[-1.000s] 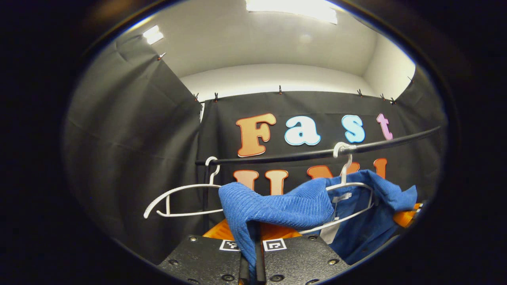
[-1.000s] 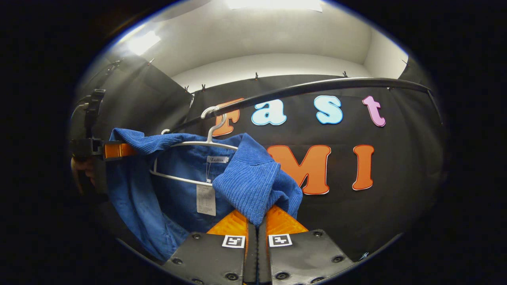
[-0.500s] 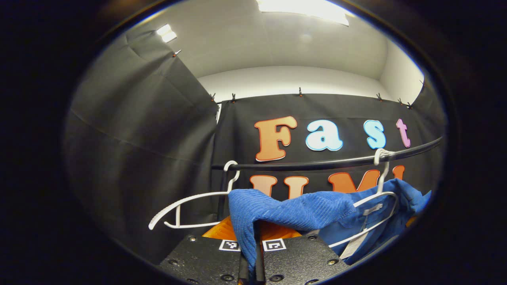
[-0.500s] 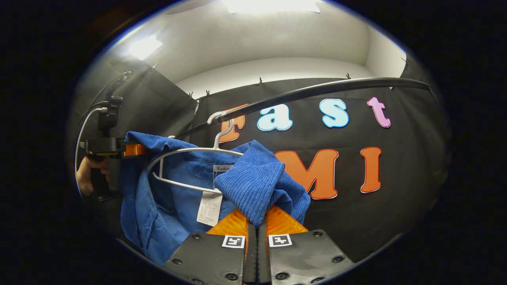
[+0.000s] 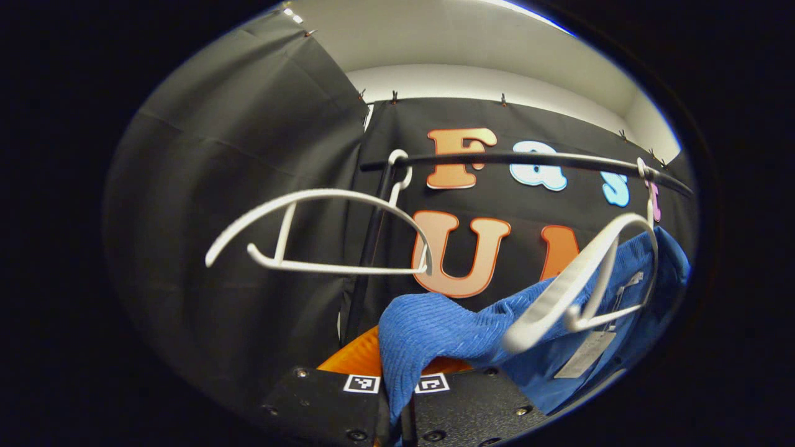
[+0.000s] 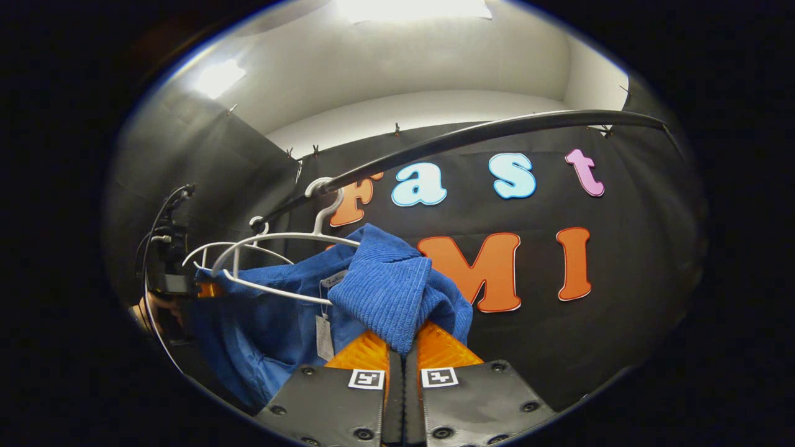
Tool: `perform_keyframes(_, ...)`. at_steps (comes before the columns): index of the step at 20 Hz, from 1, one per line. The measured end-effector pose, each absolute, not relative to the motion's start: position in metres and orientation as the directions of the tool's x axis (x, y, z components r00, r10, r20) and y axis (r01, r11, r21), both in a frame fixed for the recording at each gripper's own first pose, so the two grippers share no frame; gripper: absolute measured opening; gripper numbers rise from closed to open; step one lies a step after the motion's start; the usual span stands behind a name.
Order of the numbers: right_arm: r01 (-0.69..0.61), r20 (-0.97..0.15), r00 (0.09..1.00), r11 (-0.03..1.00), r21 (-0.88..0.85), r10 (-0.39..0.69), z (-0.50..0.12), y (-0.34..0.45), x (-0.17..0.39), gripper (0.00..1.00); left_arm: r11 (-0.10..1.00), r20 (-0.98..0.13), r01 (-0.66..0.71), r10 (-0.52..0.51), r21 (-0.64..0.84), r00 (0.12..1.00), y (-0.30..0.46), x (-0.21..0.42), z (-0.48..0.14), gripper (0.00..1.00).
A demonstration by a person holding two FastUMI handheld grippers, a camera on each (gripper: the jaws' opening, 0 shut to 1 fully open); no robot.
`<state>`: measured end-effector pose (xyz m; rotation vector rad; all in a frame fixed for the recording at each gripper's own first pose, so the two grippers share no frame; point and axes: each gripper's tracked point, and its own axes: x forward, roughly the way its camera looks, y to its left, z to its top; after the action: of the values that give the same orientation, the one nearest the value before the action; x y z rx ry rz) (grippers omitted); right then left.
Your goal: Grasp the clothes on the hanger with both hands and then place them into the laundry hamper below.
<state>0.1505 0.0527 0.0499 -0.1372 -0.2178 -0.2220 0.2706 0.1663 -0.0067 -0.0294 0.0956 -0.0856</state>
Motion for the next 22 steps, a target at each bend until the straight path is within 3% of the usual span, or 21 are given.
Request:
perform_keyframes(8, 0.324, 0.28, 0.914, 0.943, -0.072, -0.293, 0.086, 0.014, 0.156, 0.08, 0.967, -0.147, 0.254, -0.252, -0.007, 0.956, 0.129, 0.198, -0.069, 0.07)
perform_keyframes(11, 0.41, 0.267, 0.883, 0.911, -0.035, -0.387, 0.08, -0.027, 0.16, 0.08, 0.949, -0.16, 0.315, -0.314, -0.014, 0.936, 0.11, 0.185, -0.074, 0.07)
perform_keyframes(14, 0.496, 0.223, 0.85, 0.868, -0.031, -0.477, 0.066, -0.069, 0.172, 0.08, 0.931, -0.178, 0.364, -0.359, -0.008, 0.916, 0.096, 0.171, -0.089, 0.07)
perform_keyframes(22, 0.596, 0.084, 0.803, 0.799, -0.077, -0.591, 0.007, -0.117, 0.215, 0.08, 0.885, -0.238, 0.464, -0.454, -0.015, 0.858, 0.075, 0.164, -0.143, 0.07)
